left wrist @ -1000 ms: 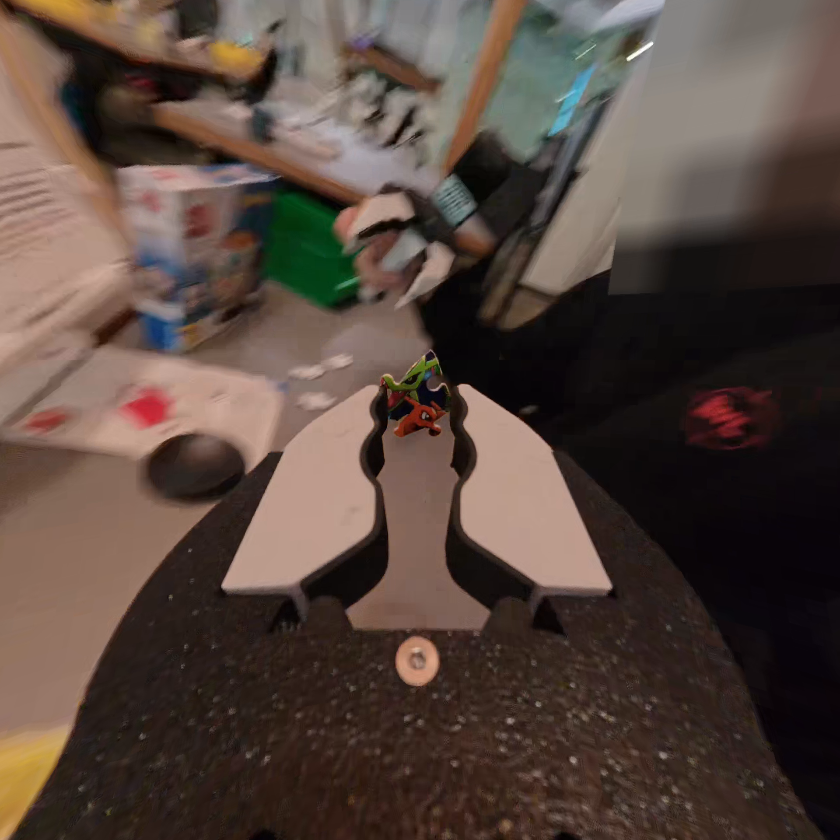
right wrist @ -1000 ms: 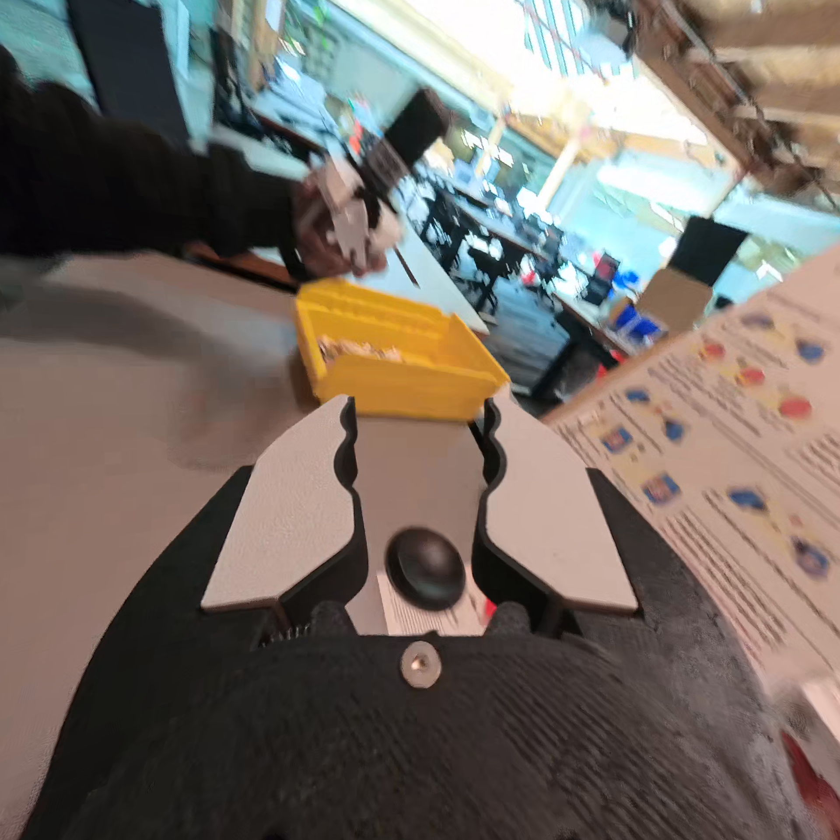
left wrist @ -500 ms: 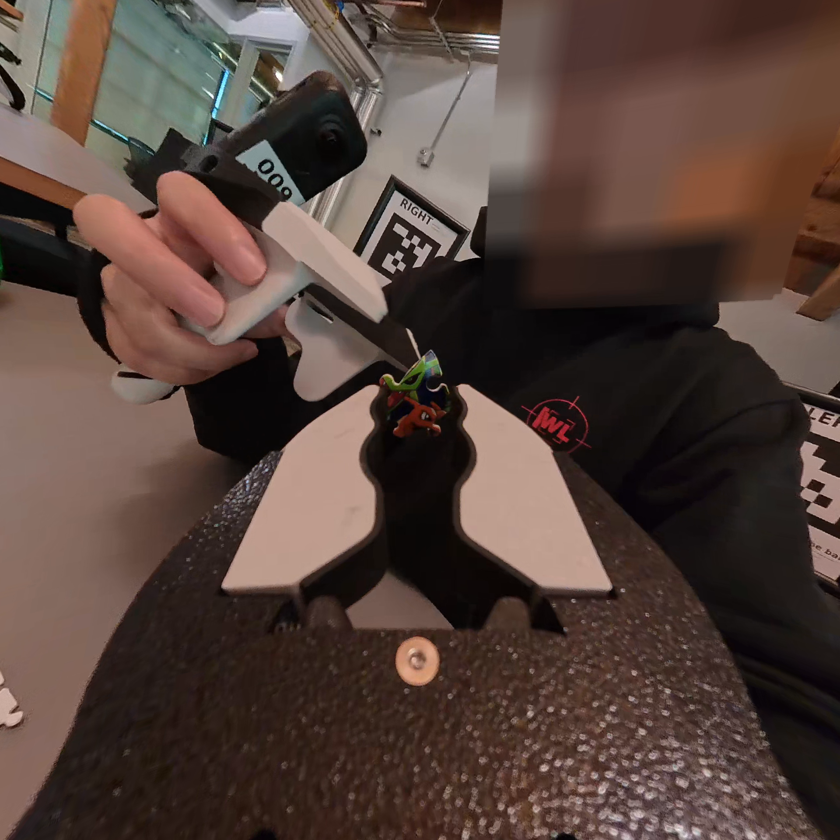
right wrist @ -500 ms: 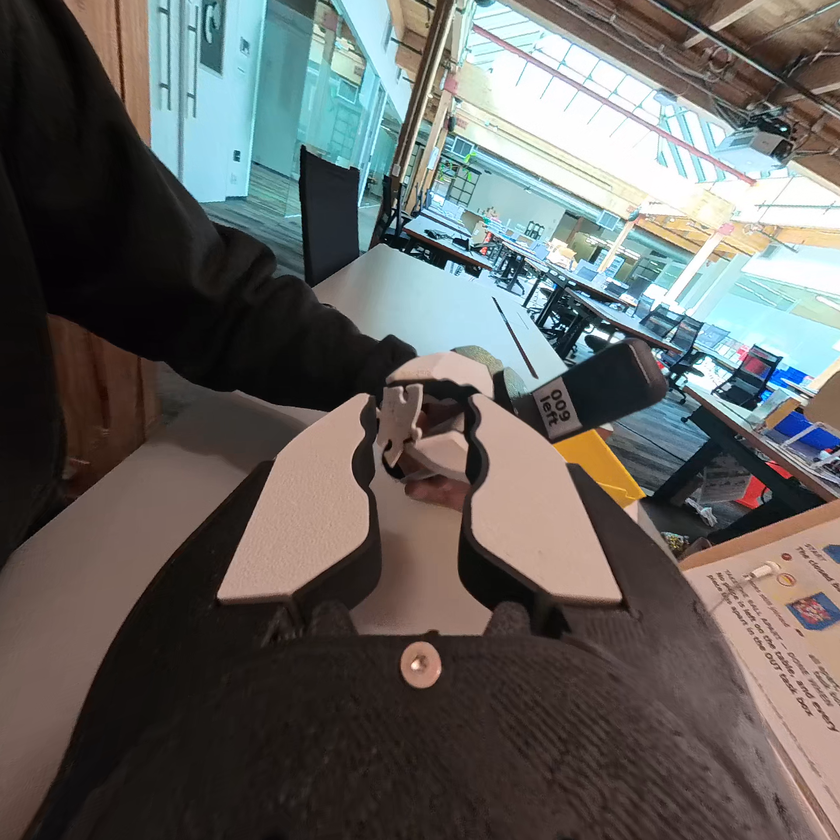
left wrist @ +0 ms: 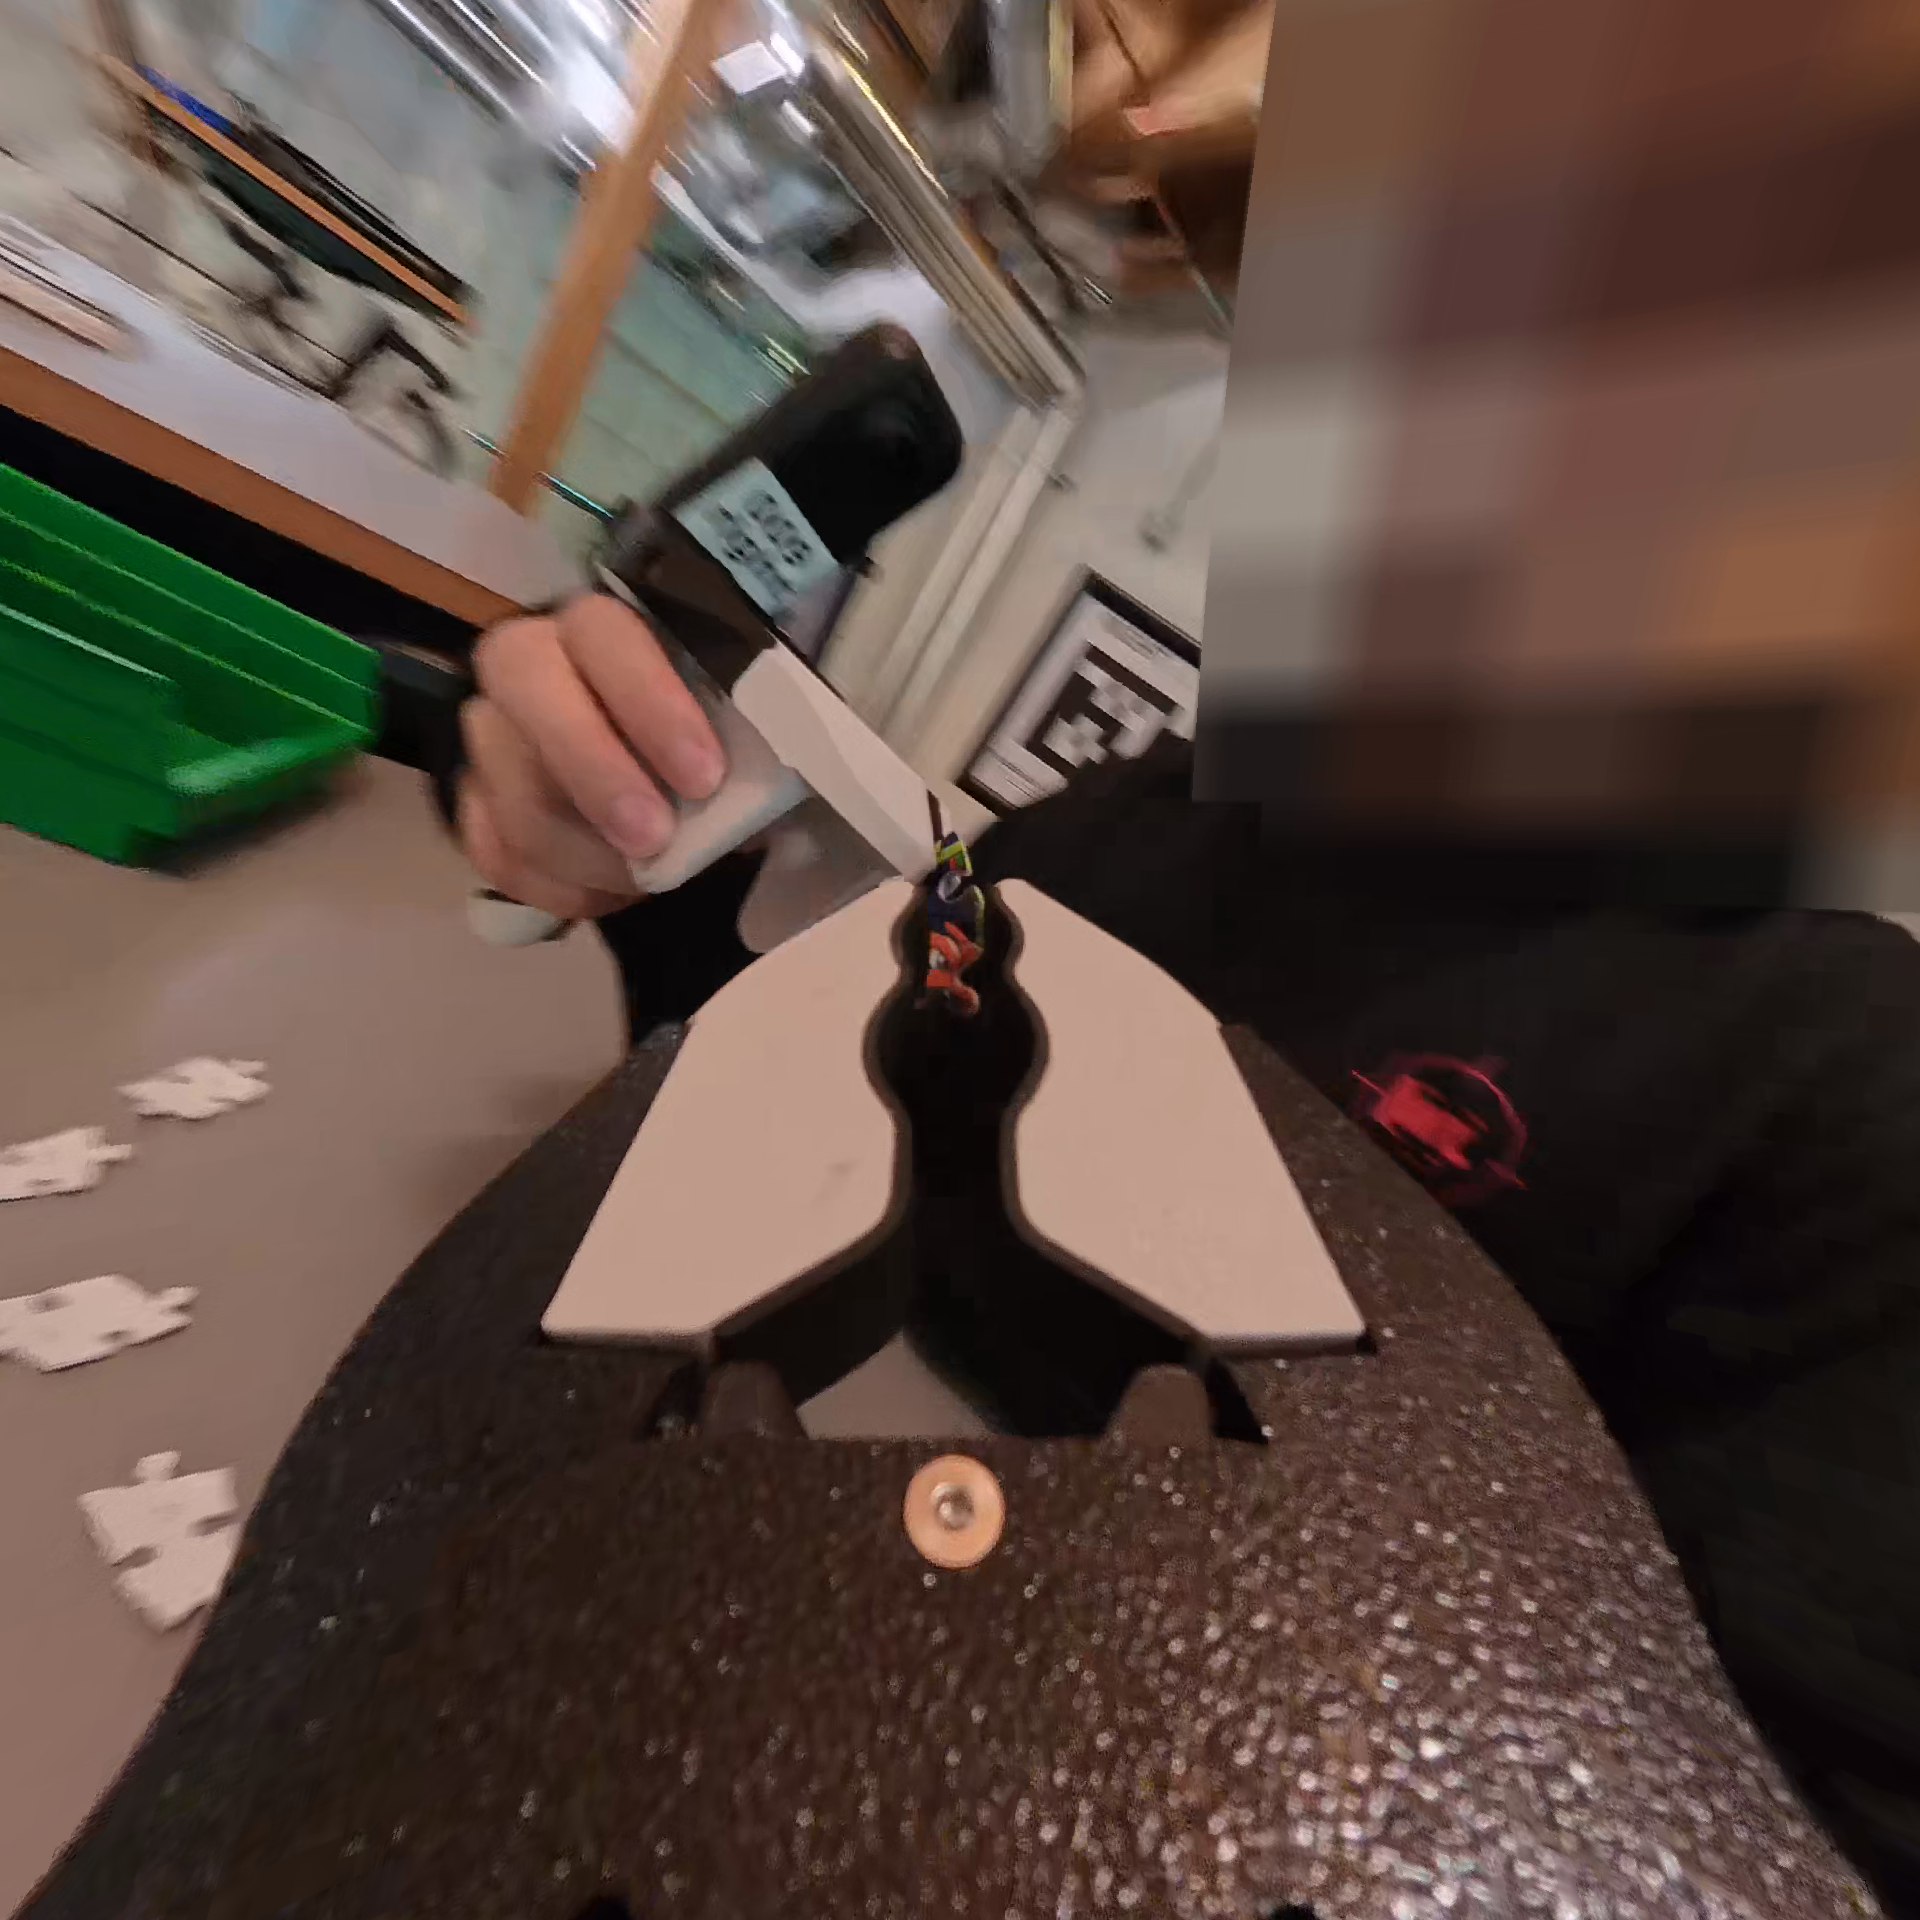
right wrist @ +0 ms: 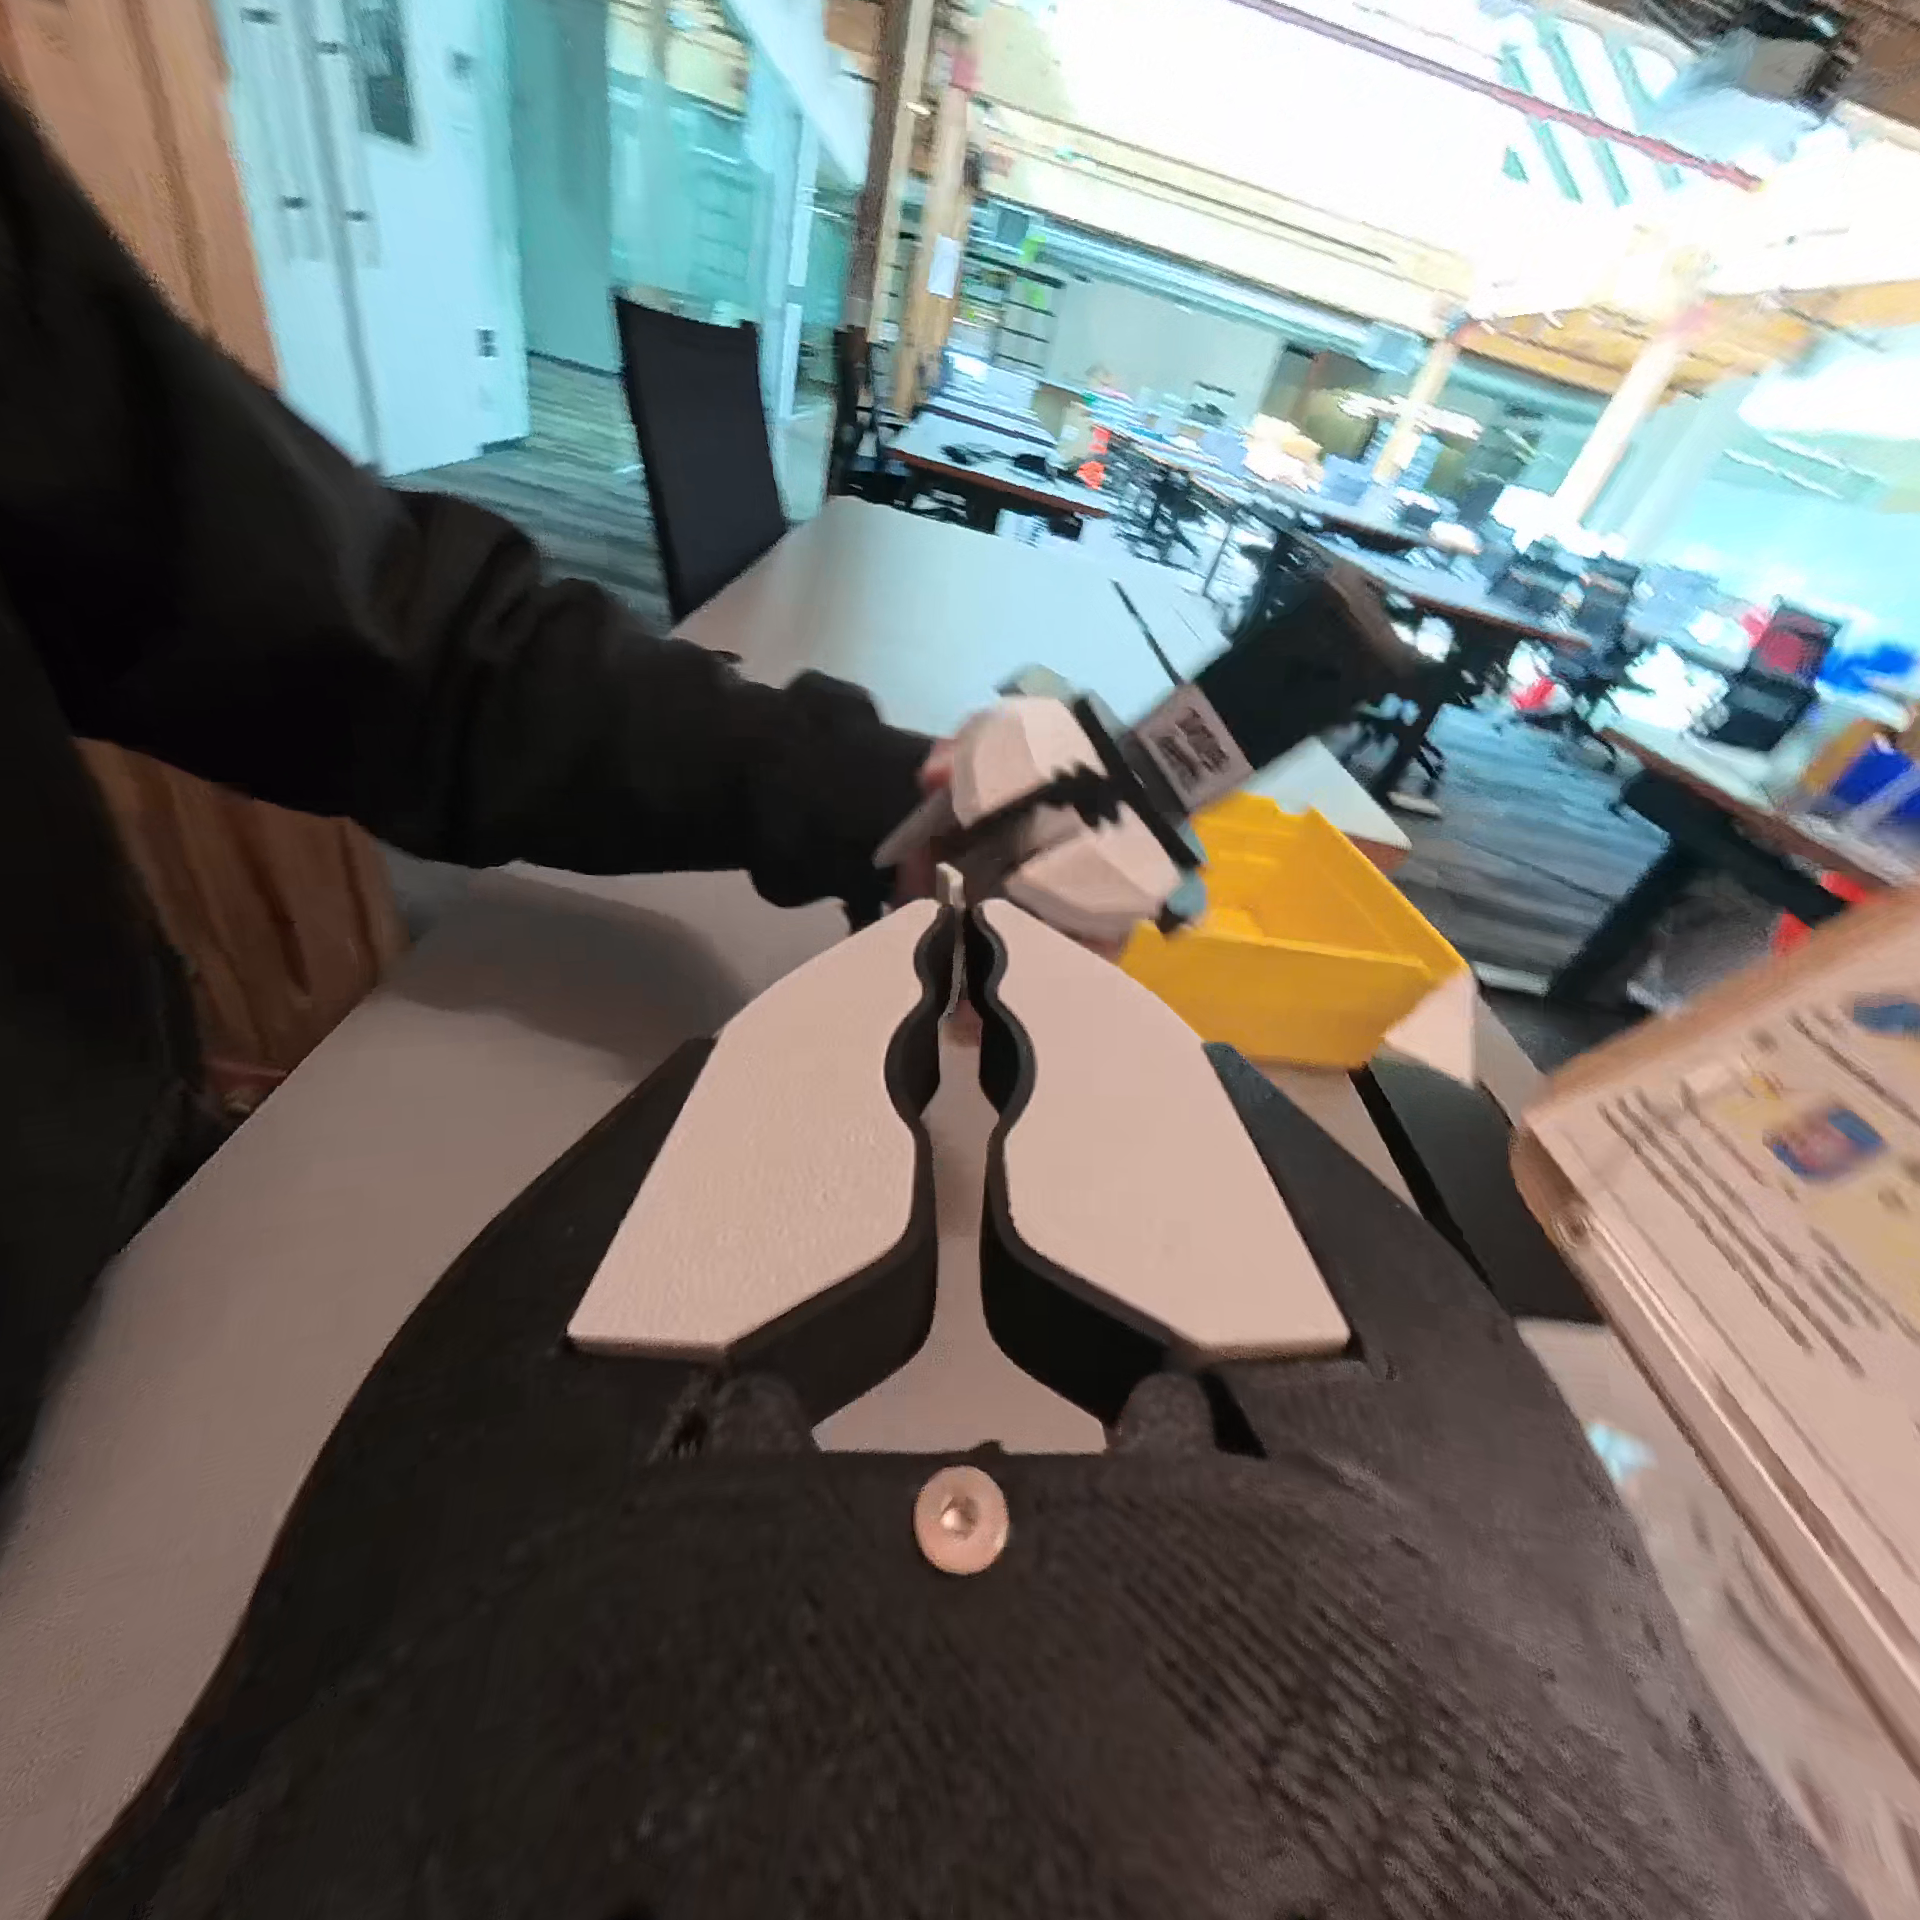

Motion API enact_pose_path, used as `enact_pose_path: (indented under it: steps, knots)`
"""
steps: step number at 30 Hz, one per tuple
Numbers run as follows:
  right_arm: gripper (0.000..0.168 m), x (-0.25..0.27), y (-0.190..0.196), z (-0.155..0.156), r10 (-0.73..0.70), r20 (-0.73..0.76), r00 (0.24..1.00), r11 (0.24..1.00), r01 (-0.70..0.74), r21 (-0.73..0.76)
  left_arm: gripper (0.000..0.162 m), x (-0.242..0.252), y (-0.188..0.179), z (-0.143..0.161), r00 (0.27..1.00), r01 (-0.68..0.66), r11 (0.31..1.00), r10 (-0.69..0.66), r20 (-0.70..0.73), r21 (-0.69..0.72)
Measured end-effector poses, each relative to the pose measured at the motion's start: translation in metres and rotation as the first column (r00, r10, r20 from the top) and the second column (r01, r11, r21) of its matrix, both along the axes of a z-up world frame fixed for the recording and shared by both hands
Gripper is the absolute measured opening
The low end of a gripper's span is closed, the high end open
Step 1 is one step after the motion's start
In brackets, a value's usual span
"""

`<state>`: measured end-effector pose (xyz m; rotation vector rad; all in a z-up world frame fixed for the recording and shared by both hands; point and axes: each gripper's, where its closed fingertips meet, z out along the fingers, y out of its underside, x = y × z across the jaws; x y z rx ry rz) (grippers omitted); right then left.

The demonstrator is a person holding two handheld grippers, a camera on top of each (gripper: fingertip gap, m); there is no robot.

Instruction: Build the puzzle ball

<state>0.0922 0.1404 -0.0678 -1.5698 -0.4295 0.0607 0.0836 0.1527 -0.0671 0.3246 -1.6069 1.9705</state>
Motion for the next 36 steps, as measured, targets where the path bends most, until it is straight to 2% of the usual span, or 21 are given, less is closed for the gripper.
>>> enact_pose_path:
  steps: [2,5,7,9,13,18,20,26,29,34,36]
  knots:
    - [0.002,0.035,-0.016,-0.003,-0.131,-0.093,0.987,0.991,0.127,-0.046,0.009,0.015,0.006,-0.002,0.991,-0.131,0.991,0.13,0.023,0.029]
    - [0.002,0.086,-0.052,-0.025,-0.314,-0.306,0.899,0.943,0.257,-0.212,0.014,0.029,0.01,-0.013,0.949,-0.309,0.943,0.296,0.111,0.122]
    - [0.002,0.107,-0.077,-0.047,-0.374,-0.435,0.819,0.918,0.26,-0.299,0.016,0.031,0.008,-0.027,0.912,-0.395,0.893,0.355,0.204,0.214]
    - [0.002,0.116,-0.098,-0.076,-0.414,-0.486,0.769,0.89,0.231,-0.393,0.021,0.032,0.004,-0.046,0.867,-0.479,0.816,0.383,0.318,0.324]
    - [0.002,0.153,-0.132,-0.139,-0.649,-0.428,0.629,0.721,0.326,-0.612,0.026,0.023,-0.008,-0.083,0.81,-0.553,0.681,0.305,0.502,0.479]
    - [0.002,0.164,-0.144,-0.174,-0.713,-0.406,0.572,0.645,0.308,-0.7,0.027,0.012,-0.024,-0.111,0.786,-0.581,0.606,0.243,0.569,0.544]
    - [0.002,0.167,-0.148,-0.19,-0.745,-0.378,0.55,0.598,0.299,-0.744,0.027,0.01,-0.026,-0.115,0.781,-0.587,0.595,0.238,0.577,0.549]
    - [0.002,0.174,-0.154,-0.216,-0.784,-0.333,0.524,0.527,0.279,-0.803,0.027,0.005,-0.025,-0.116,0.787,-0.586,0.592,0.253,0.563,0.553]
    - [0.002,0.182,-0.167,-0.224,-0.825,-0.253,0.505,0.449,0.316,-0.836,0.027,0.005,-0.023,-0.115,0.787,-0.588,0.592,0.261,0.559,0.551]
    - [0.002,0.187,-0.174,-0.226,-0.839,-0.255,0.481,0.445,0.336,-0.83,0.027,0.005,-0.023,-0.116,0.793,-0.581,0.598,0.265,0.548,0.552]
    - [0.004,0.19,-0.178,-0.23,-0.851,-0.209,0.482,0.408,0.355,-0.841,0.027,0.005,-0.023,-0.117,0.794,-0.581,0.594,0.263,0.548,0.556]
